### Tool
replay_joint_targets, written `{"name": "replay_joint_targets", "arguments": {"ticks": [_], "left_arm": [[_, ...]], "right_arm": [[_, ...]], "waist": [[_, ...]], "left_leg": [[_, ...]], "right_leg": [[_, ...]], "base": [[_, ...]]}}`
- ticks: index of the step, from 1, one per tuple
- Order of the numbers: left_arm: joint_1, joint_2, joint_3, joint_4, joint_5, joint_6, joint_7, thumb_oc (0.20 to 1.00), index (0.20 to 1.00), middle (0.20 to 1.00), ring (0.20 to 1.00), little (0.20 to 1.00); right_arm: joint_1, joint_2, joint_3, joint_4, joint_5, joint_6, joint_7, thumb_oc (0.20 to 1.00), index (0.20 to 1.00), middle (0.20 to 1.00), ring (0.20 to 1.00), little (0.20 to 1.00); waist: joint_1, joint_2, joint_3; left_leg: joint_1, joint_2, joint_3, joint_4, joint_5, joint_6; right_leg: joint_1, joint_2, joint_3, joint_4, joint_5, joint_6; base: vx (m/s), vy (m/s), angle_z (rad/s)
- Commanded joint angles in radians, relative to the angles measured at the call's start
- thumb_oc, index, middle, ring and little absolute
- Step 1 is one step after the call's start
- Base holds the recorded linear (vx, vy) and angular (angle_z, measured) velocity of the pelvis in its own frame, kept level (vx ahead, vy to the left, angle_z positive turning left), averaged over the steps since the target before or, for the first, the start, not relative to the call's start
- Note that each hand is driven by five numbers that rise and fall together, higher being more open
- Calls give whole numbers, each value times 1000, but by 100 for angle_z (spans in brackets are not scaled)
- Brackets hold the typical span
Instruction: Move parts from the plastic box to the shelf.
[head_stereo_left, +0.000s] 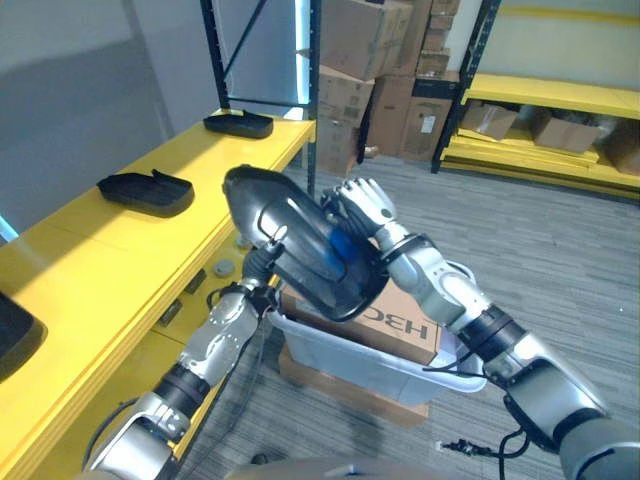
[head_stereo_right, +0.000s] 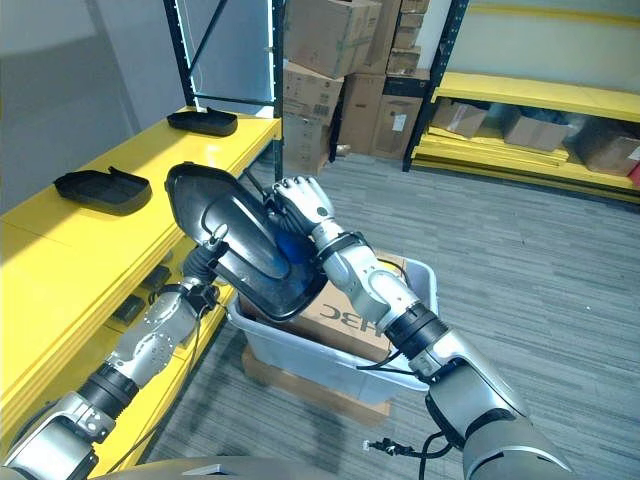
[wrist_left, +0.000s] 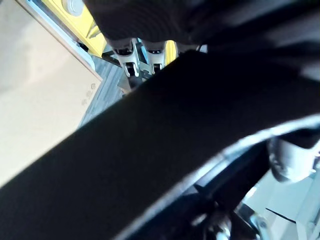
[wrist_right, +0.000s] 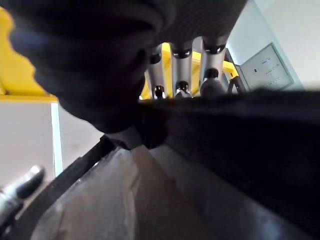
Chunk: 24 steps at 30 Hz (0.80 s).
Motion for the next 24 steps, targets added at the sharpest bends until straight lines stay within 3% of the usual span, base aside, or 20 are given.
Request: {"name": "replay_joint_targets", "arguments": {"ticks": [1,8,16,17,21,24], "left_arm": [[-174,-24,-17,43,41,-63,15,200,200,200,200,200],[-140,-14,31,16,86,-95,47,200,200,200,200,200],[-82,53,117,-70,328,-141,113,200,200,200,200,200],[-82,62,124,-80,383,-145,125,200,200,200,200,200],[-58,118,221,-173,679,-154,231,200,200,200,200,200],[-37,139,254,-207,743,-153,252,200,200,200,200,200]], "right_arm": [[-121,38,34,-106,62,-80,6,200,200,200,200,200],[-24,19,52,-211,125,-121,62,200,200,200,200,200],[67,-27,41,-292,191,-182,65,200,200,200,200,200],[69,-26,37,-294,200,-188,68,1000,1000,1000,1000,1000],[207,65,-71,-328,376,-217,88,1000,1000,1000,1000,1000],[269,83,-116,-337,377,-214,78,1000,1000,1000,1000,1000]], "waist": [[14,-51,-1],[7,-53,6],[4,-59,18],[4,-63,20],[3,-83,25],[1,-90,24]], "left_leg": [[44,9,-10,0,-147,14],[40,10,-10,0,-146,13],[28,-2,-3,0,-148,19],[25,-4,-3,0,-148,21],[9,-40,2,0,-161,45],[8,-57,7,1,-169,57]], "right_leg": [[39,-56,-26,5,-129,44],[33,-56,-27,7,-129,43],[14,-66,-19,4,-119,52],[9,-68,-16,4,-117,53],[-18,-103,2,13,-97,74],[-30,-119,16,33,-98,82]], "base": [[0,0,0],[0,0,0],[-4,23,-2],[-11,48,1],[-13,130,-1],[16,131,-4]]}}
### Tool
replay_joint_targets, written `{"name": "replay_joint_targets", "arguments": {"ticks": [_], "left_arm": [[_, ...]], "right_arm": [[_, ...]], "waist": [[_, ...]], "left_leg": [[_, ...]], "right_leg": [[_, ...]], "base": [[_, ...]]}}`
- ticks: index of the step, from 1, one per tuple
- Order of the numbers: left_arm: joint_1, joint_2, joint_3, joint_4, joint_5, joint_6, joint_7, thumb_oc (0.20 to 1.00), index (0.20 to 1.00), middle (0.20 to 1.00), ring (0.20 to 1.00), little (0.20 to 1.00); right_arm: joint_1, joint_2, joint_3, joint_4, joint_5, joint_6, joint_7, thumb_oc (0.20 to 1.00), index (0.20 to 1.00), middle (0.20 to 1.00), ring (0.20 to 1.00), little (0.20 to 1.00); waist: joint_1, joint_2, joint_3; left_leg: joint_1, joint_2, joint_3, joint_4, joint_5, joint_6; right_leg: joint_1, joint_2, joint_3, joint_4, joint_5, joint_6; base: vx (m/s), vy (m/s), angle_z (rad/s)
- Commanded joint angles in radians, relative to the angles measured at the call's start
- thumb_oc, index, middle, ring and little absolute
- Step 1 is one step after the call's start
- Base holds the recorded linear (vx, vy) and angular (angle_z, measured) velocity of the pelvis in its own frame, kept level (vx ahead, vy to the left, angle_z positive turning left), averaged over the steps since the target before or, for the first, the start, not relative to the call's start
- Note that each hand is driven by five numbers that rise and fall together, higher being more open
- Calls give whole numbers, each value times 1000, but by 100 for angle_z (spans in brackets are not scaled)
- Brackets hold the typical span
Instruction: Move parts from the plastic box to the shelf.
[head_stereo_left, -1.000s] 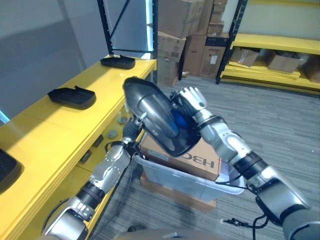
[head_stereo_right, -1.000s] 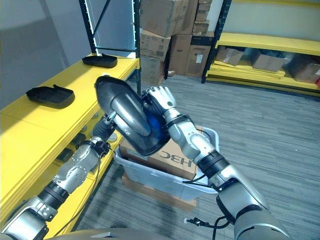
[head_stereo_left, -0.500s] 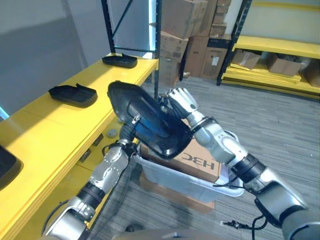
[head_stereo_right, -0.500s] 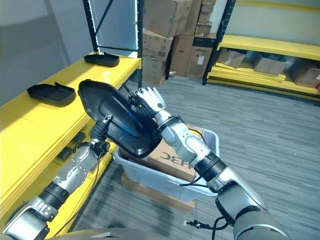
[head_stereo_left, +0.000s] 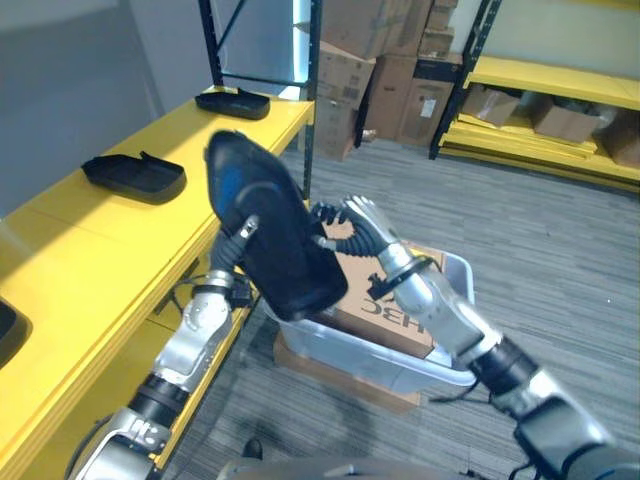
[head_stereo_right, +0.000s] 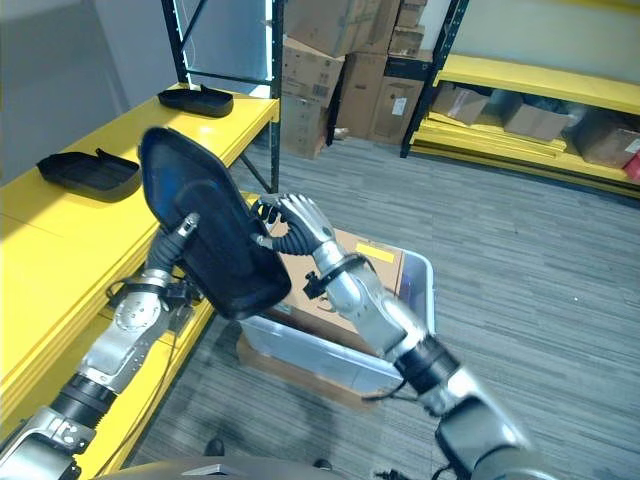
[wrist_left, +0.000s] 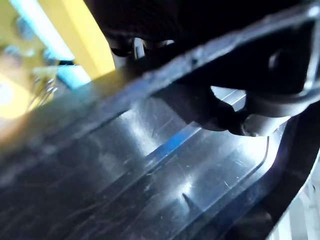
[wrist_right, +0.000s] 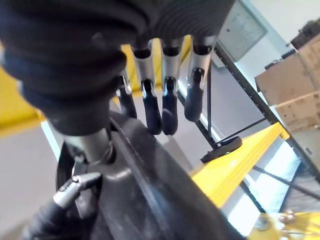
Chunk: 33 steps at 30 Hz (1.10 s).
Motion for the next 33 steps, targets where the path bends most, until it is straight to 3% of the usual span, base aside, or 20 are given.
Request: {"name": "replay_joint_targets", "arguments": {"ticks": [1,3,9,11,12,14,18,22,23,24,25,26,27,28,29,31,32,33], "left_arm": [[-124,65,84,-24,157,-77,93,200,200,200,200,200],[-99,102,126,-71,260,-73,120,200,200,200,200,200],[-102,141,148,-124,318,-88,131,200,200,200,200,200],[-122,143,138,-126,338,-103,140,200,200,200,200,200],[-130,128,118,-137,352,-122,126,200,200,200,200,200],[-126,120,105,-150,349,-135,113,200,200,200,200,200],[-95,91,120,-183,234,-185,76,200,200,200,200,200],[-2,52,143,-230,100,-231,-20,200,200,200,200,200],[26,54,154,-249,78,-235,-42,200,200,200,200,200],[52,48,148,-258,60,-229,-70,200,200,200,200,200],[66,45,149,-265,57,-228,-79,200,200,200,200,200],[92,41,161,-275,63,-224,-98,200,200,200,200,200],[92,41,161,-276,62,-223,-98,200,200,200,200,200],[124,43,173,-295,54,-220,-128,200,200,200,200,200],[124,43,174,-296,54,-219,-129,200,200,200,200,200],[169,78,201,-326,18,-216,-187,200,200,200,200,200],[170,79,202,-328,17,-215,-187,200,200,200,200,200],[188,85,226,-350,-59,-212,-223,200,200,200,200,200]], "right_arm": [[6,32,-7,-100,56,-96,-4,1000,1000,1000,1000,1000],[112,55,-75,-80,66,-97,-16,1000,1000,1000,1000,1000],[247,97,-132,63,123,-92,-18,1000,1000,1000,1000,1000],[306,120,-146,199,170,-92,-8,1000,1000,1000,1000,1000],[351,135,-152,394,202,-70,8,1000,1000,1000,1000,1000],[369,156,-160,525,199,-44,6,1000,1000,1000,1000,1000],[391,199,-144,716,217,0,47,1000,1000,1000,1000,1000],[344,215,-87,942,217,33,143,1000,1000,1000,1000,1000],[318,221,-79,1003,208,36,149,1000,1000,1000,1000,1000],[288,237,-72,1118,190,47,151,1000,1000,1000,1000,1000],[271,242,-81,1166,185,56,148,1000,1000,1000,1000,1000],[261,248,-126,1244,201,70,137,1000,1000,1000,1000,1000],[260,249,-126,1246,201,69,137,1000,1000,1000,1000,1000],[261,252,-195,1317,234,91,132,1000,1000,1000,1000,1000],[260,252,-195,1318,234,90,132,1000,1000,1000,1000,1000],[268,255,-243,1389,253,113,136,1000,1000,1000,1000,1000],[268,256,-243,1390,253,113,136,1000,1000,1000,1000,1000],[269,255,-256,1404,244,125,133,1000,1000,1000,1000,1000]], "waist": [[1,-50,1],[-11,-57,11],[-23,-68,45],[-48,-75,70],[-61,-74,82],[-57,-69,90],[-39,-70,86],[27,-62,104],[39,-53,113],[74,-33,131],[84,-23,142],[90,-10,150],[88,-9,147],[81,-4,135],[80,-3,133],[87,-4,127],[86,-4,127],[89,-5,112]], "left_leg": [[61,-45,0,-2,-173,61],[70,-58,4,-4,-181,76],[68,-67,-20,-4,-179,95],[52,-67,-64,-3,-167,100],[33,-57,-106,4,-160,94],[21,-46,-145,14,-154,86],[4,-46,-226,50,-163,54],[-49,-58,-290,140,-174,24],[-66,-55,-312,150,-163,10],[-106,-35,-337,145,-93,-34],[-134,-24,-328,131,-54,-43],[-147,2,-235,93,-35,-26],[-151,2,-237,91,-30,-26],[-161,39,-50,75,-32,-14],[-166,39,-50,75,-29,-13],[-165,49,89,135,-67,-11],[-167,49,88,137,-68,-11],[-132,47,153,165,-126,-12]], "right_leg": [[20,-111,14,43,-104,79],[-4,-133,35,93,-98,87],[-66,-147,106,225,-93,99],[-115,-89,253,286,-88,101],[-134,-17,404,293,-143,103],[-131,1,429,284,-176,80],[-89,0,355,260,-242,43],[-48,7,275,218,-248,3],[-30,15,236,188,-243,-5],[-7,27,169,153,-245,-18],[-8,30,127,143,-247,-24],[-8,29,56,134,-247,-27],[-11,30,54,131,-243,-27],[-2,16,-35,102,-233,-22],[-5,16,-35,100,-229,-22],[5,-10,-138,73,-207,-21],[6,-10,-139,73,-207,-20],[21,-15,-190,62,-220,-28]], "base": [[16,139,-7],[15,158,-17],[-29,46,-11],[-81,-91,13],[-17,-159,40],[60,-204,118],[103,-290,104],[56,-316,63],[-38,-359,99],[-71,-291,110],[-116,-262,104],[-100,-114,89],[-88,-108,184],[-44,-35,194],[-57,-54,197],[-94,-22,123],[-52,-44,130],[6,-31,140]]}}
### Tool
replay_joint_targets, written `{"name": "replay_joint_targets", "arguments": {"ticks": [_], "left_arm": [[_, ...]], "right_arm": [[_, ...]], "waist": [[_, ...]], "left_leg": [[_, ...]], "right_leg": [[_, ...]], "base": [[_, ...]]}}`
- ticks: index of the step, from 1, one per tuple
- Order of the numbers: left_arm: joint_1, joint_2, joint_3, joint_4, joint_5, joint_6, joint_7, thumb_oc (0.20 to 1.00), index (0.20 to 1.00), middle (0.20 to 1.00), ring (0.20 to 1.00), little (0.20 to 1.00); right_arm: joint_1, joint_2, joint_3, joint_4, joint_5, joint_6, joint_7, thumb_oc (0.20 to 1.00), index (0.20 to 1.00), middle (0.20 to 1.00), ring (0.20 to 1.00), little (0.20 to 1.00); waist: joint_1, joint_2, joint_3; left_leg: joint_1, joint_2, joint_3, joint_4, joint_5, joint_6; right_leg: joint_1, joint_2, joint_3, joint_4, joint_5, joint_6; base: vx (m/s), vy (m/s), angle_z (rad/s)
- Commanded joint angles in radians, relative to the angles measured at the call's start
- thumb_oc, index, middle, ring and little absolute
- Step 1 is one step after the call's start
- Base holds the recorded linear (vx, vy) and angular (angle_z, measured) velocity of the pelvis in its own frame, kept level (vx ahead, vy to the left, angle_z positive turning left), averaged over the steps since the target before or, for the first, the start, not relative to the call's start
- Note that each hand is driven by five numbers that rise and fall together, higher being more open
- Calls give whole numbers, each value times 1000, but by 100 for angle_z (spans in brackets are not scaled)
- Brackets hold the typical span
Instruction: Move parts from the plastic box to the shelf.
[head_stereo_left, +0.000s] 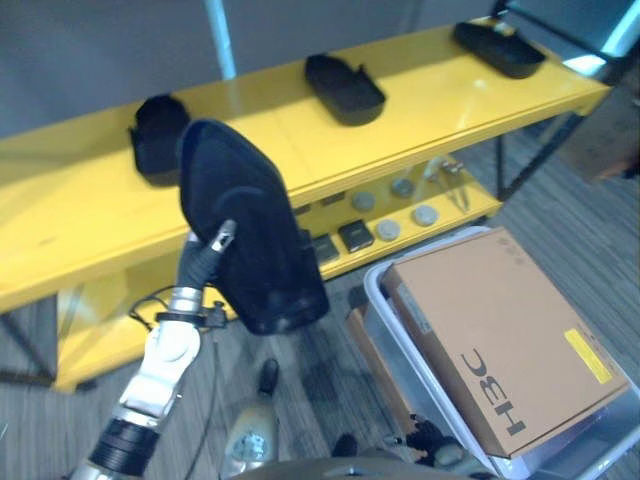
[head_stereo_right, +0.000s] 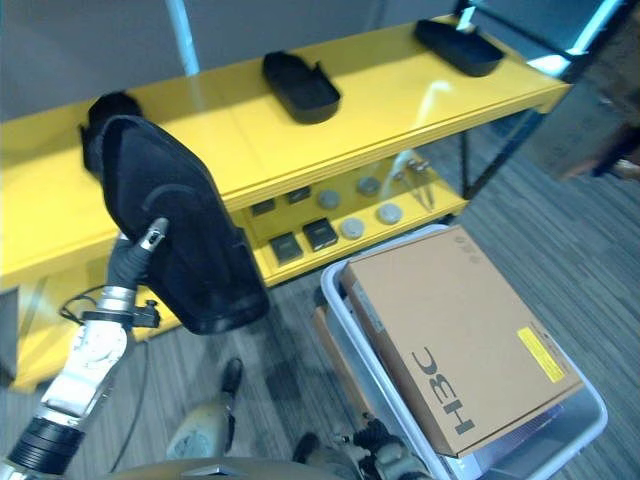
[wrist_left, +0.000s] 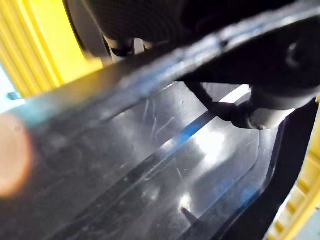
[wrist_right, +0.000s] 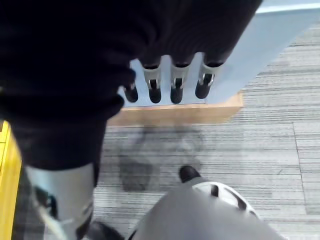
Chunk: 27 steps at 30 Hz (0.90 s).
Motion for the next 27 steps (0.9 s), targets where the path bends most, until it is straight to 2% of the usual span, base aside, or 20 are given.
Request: {"name": "replay_joint_targets", "arguments": {"ticks": [1,5,7,11,13,14,15,16,17,18,19,20,21,22,24,25,26,27], "left_arm": [[-48,-3,123,-159,-156,-70,-80,200,200,200,200,200],[-21,-9,148,-182,-202,-60,-103,200,200,200,200,200],[-6,-13,163,-196,-228,-47,-123,200,200,200,200,200],[10,-12,180,-205,-262,-27,-125,200,200,200,200,200],[0,-13,182,-220,-295,-23,-146,200,200,200,200,200],[-7,-17,177,-218,-312,-25,-148,200,200,200,200,200],[-14,-10,167,-227,-322,-29,-143,200,200,200,200,200],[-15,-11,169,-227,-322,-30,-143,200,200,200,200,200],[-22,2,155,-225,-307,-33,-141,200,200,200,200,200],[-24,2,155,-223,-307,-34,-141,200,200,200,200,200],[-31,8,146,-217,-303,-40,-141,200,200,200,200,200],[-40,15,139,-213,-304,-49,-145,200,200,200,200,200],[-40,22,137,-213,-309,-55,-147,200,200,200,200,200],[-43,23,138,-210,-323,-54,-152,200,200,200,200,200],[-56,-4,144,-189,-385,-57,-170,200,200,200,200,200],[-51,-15,152,-187,-407,-60,-179,200,200,200,200,200],[-41,-35,161,-181,-410,-62,-185,200,200,200,200,200],[-40,-35,161,-181,-410,-62,-185,200,200,200,200,200]], "right_arm": [[-10,0,-1,34,14,27,1,1000,1000,1000,1000,1000],[-8,10,-12,32,20,32,10,1000,1000,1000,1000,1000],[-14,16,-37,30,35,36,12,1000,1000,1000,1000,1000],[-37,30,-58,7,79,37,5,1000,1000,1000,1000,1000],[-39,38,-82,-20,113,29,10,1000,1000,1000,1000,1000],[-37,41,-84,-36,117,31,9,1000,1000,1000,1000,1000],[-50,37,-75,-67,96,29,3,1000,1000,1000,1000,1000],[-51,36,-74,-68,96,30,2,1000,1000,1000,1000,1000],[-65,38,-76,-84,90,26,-18,1000,1000,1000,1000,1000],[-66,38,-76,-84,90,26,-18,1000,1000,1000,1000,1000],[-73,41,-71,-87,91,23,-24,1000,1000,1000,1000,1000],[-78,44,-62,-84,88,18,-29,1000,1000,1000,1000,1000],[-76,46,-48,-83,81,17,-29,1000,1000,1000,1000,1000],[-74,46,-44,-77,78,17,-30,1000,1000,1000,1000,1000],[-59,44,-42,-52,80,25,-30,1000,1000,1000,1000,1000],[-58,47,-39,-46,79,29,-22,1000,1000,1000,1000,1000],[-52,50,-32,-31,74,34,-9,1000,1000,1000,1000,1000],[-51,49,-32,-31,74,34,-9,1000,1000,1000,1000,1000]], "waist": [[-10,12,-38],[-8,8,-52],[-4,17,-73],[14,19,-91],[15,22,-98],[2,21,-96],[-29,35,-70],[-29,32,-67],[-60,55,-51],[-55,53,-53],[-63,58,-51],[-63,65,-52],[-75,64,-50],[-80,62,-50],[-105,51,-56],[-106,48,-59],[-102,43,-66],[-102,44,-66]], "left_leg": [[84,28,65,77,-106,-17],[81,-16,104,114,-141,-5],[119,-17,144,40,-130,2],[163,-46,86,-57,-96,15],[193,-72,64,-80,-108,44],[222,-103,49,-92,-127,72],[265,-140,16,-108,-146,115],[265,-149,18,-108,-148,122],[272,-128,-1,-110,-150,130],[270,-128,5,-109,-151,128],[271,-122,-8,-111,-147,120],[257,-106,-6,-110,-124,108],[261,-108,-22,-110,-124,101],[266,-110,-35,-108,-129,94],[286,-121,-72,-97,-158,88],[287,-125,-73,-81,-172,90],[282,-143,-71,-10,-212,98],[277,-142,-71,3,-220,98]], "right_leg": [[37,0,-48,-126,-10,67],[63,-8,-131,-134,-2,66],[79,-10,-181,-124,1,74],[99,-40,-222,-71,14,97],[97,-91,-231,28,37,127],[80,-153,-224,130,83,162],[10,-248,-159,316,244,215],[1,-261,-149,333,244,222],[-83,-260,-41,409,207,206],[-92,-260,-34,417,202,203],[-115,-225,13,375,151,182],[-128,-167,26,279,119,137],[-150,-113,59,189,93,128],[-152,-78,78,114,97,132],[-143,-6,168,-9,100,130],[-149,1,185,-17,112,127],[-123,1,200,-48,113,117],[-121,2,200,-50,114,116]], "base": [[3,-18,113],[21,45,143],[79,122,97],[138,202,65],[166,293,37],[250,525,57],[185,446,54],[103,362,69],[2,94,72],[29,61,70],[-5,-62,36],[59,-97,18],[85,-141,12],[200,-142,-4],[251,-130,21],[343,-124,63],[236,-77,68],[267,-103,34]]}}
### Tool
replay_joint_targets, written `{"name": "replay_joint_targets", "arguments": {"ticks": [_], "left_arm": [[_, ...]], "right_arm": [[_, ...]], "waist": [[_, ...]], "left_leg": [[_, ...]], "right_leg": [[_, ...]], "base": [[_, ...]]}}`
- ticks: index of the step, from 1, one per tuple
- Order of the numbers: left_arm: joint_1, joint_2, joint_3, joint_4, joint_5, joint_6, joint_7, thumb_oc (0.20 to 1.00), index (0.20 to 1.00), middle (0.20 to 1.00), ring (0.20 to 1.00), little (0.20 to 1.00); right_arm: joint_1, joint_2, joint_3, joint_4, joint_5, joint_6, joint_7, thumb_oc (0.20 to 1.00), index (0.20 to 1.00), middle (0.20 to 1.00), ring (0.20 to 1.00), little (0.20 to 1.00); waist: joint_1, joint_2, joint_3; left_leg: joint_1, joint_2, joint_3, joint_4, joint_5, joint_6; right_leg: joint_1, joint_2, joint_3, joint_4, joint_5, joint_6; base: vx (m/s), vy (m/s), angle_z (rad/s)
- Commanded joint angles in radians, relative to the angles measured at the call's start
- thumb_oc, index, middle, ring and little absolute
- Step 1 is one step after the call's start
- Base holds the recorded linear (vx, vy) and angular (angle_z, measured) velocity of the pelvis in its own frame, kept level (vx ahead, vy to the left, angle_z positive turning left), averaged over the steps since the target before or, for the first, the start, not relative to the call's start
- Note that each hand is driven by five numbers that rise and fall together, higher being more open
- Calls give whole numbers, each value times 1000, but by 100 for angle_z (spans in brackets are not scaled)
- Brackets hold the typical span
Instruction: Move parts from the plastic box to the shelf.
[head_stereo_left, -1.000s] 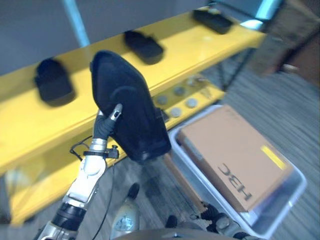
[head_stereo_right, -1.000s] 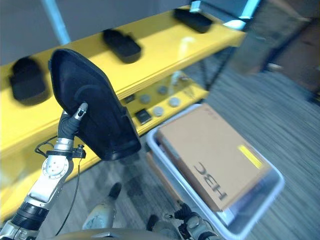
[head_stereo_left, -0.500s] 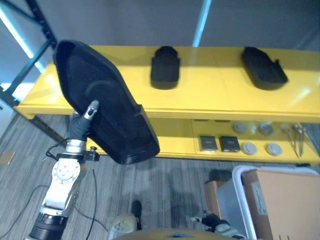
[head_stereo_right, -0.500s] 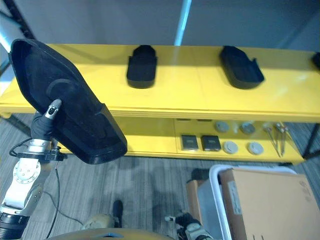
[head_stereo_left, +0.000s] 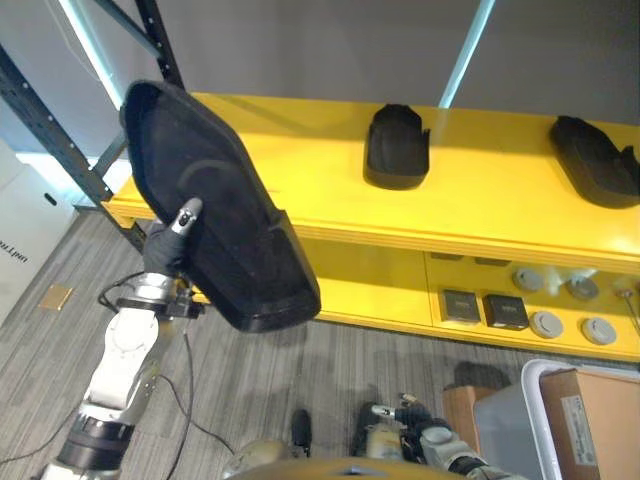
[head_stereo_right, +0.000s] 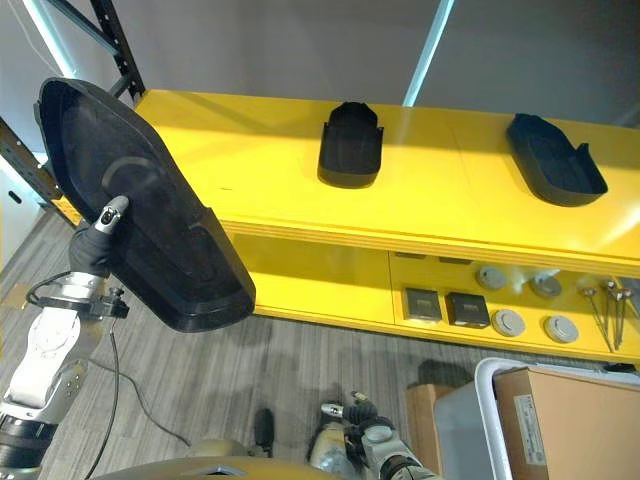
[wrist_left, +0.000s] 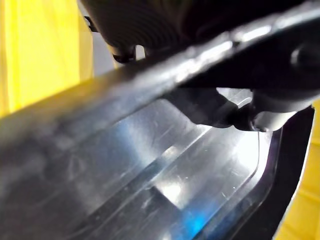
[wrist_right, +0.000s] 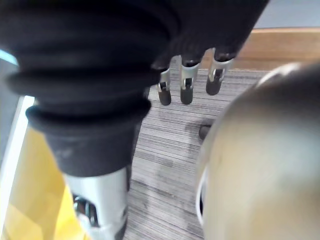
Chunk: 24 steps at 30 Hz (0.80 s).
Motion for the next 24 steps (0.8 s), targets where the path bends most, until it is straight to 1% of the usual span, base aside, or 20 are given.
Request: {"name": "replay_joint_targets", "arguments": {"ticks": [1,2,3,4,5,6,7,8,9,11,12,14,15,17,18,19,20,22,23,24], "left_arm": [[-34,-14,47,-124,-66,-81,-25,200,200,200,200,200],[-35,-18,44,-133,-71,-84,-23,200,200,200,200,200],[-32,-26,41,-130,-79,-89,-24,200,200,200,200,200],[-33,-27,41,-130,-79,-90,-24,200,200,200,200,200],[-32,-24,36,-129,-78,-88,-25,200,200,200,200,200],[-28,-20,31,-126,-73,-83,-27,200,200,200,200,200],[-23,-5,31,-128,-66,-80,-30,200,200,200,200,200],[-19,2,31,-130,-60,-76,-31,200,200,200,200,200],[-20,10,32,-124,-48,-74,-28,200,200,200,200,200],[-31,46,38,-102,-14,-68,-10,200,200,200,200,200],[-33,68,40,-95,9,-65,-2,200,200,200,200,200],[-38,87,42,-89,43,-57,12,200,200,200,200,200],[-28,145,62,-90,113,-35,7,200,200,200,200,200],[-29,145,62,-90,113,-35,7,200,200,200,200,200],[-46,196,69,-80,189,-20,20,200,200,200,200,200],[-42,218,77,-88,211,-23,15,200,200,200,200,200],[-39,230,84,-90,216,-19,13,200,200,200,200,200],[-26,238,100,-88,230,-15,14,200,200,200,200,200],[-28,245,95,-81,246,-15,17,200,200,200,200,200],[-28,245,95,-81,246,-16,17,200,200,200,200,200]], "right_arm": [[4,-6,45,77,-16,2,16,1000,1000,1000,1000,1000],[6,-15,47,75,-22,1,17,1000,1000,1000,1000,1000],[4,-42,51,83,-34,0,14,1000,1000,1000,1000,1000],[3,-42,51,84,-34,0,14,1000,1000,1000,1000,1000],[3,-56,45,89,-40,1,10,1000,1000,1000,1000,1000],[5,-69,38,95,-44,0,6,1000,1000,1000,1000,1000],[5,-86,20,97,-38,0,0,1000,1000,1000,1000,1000],[7,-92,10,97,-31,0,-5,1000,1000,1000,1000,1000],[13,-98,-2,99,-22,0,-9,1000,1000,1000,1000,1000],[25,-113,-30,91,13,1,-9,1000,1000,1000,1000,1000],[32,-122,-53,94,43,1,-5,1000,1000,1000,1000,1000],[37,-131,-87,104,85,2,-5,1000,1000,1000,1000,1000],[44,-149,-198,118,176,2,-16,1000,1000,1000,1000,1000],[43,-149,-199,117,176,2,-16,1000,1000,1000,1000,1000],[38,-143,-220,130,176,13,-19,1000,1000,1000,1000,1000],[31,-135,-212,118,161,17,-14,1000,1000,1000,1000,1000],[27,-122,-194,109,141,19,-1,1000,1000,1000,1000,1000],[19,-101,-164,105,108,18,7,1000,1000,1000,1000,1000],[17,-85,-143,101,97,14,6,1000,1000,1000,1000,1000],[17,-85,-143,101,97,14,6,1000,1000,1000,1000,1000]], "waist": [[20,-23,6],[20,-26,12],[30,-30,29],[28,-28,28],[28,-32,35],[26,-36,35],[22,-42,32],[23,-43,29],[22,-41,30],[16,-29,22],[16,-20,17],[14,-7,11],[4,28,-15],[4,26,-17],[5,17,-28],[6,8,-19],[6,10,-12],[16,9,-5],[12,8,-5],[12,8,-6]], "left_leg": [[66,68,-52,166,-161,8],[27,63,-36,237,-154,-16],[-48,62,-41,383,-126,-67],[-56,65,-44,394,-130,-68],[-88,86,-34,435,-115,-87],[-98,132,-1,423,-116,-87],[-95,192,30,367,-119,-83],[-75,230,47,308,-118,-83],[-63,279,56,231,-83,-96],[-58,377,49,56,41,-133],[-64,398,33,1,76,-144],[-80,403,5,-32,104,-154],[-60,363,-33,-44,67,-158],[-65,360,-33,-44,70,-155],[-25,292,-30,-44,31,-127],[-9,259,-20,-44,26,-104],[4,248,-10,-44,16,-87],[20,237,13,-44,3,-66],[26,232,16,-44,-2,-60],[25,232,16,-44,-2,-60]], "right_leg": [[153,-30,-21,-153,74,21],[164,-37,-29,-167,73,15],[195,-40,-41,-195,68,-3],[195,-38,-44,-196,69,-4],[211,-39,-58,-211,66,-7],[225,-46,-76,-227,65,-3],[235,-59,-92,-244,66,6],[249,-64,-102,-266,70,15],[259,-72,-106,-274,74,28],[267,-81,-118,-276,57,46],[274,-85,-117,-279,49,54],[280,-91,-117,-279,46,62],[304,-140,-113,-268,61,95],[300,-143,-113,-269,64,97],[296,-215,-92,-195,102,112],[265,-261,-66,-130,161,120],[243,-277,-69,-87,183,113],[195,-298,-85,-15,208,114],[172,-269,-67,0,178,100],[171,-269,-67,0,178,100]], "base": [[105,-43,20],[149,-64,22],[48,-22,17],[66,-23,22],[67,27,24],[125,97,23],[142,145,26],[142,210,16],[156,236,13],[170,293,7],[175,339,7],[204,411,-5],[213,456,-21],[183,382,-11],[191,472,-7],[228,595,-29],[87,371,-32],[78,264,-36],[52,164,-62],[173,167,-33]]}}
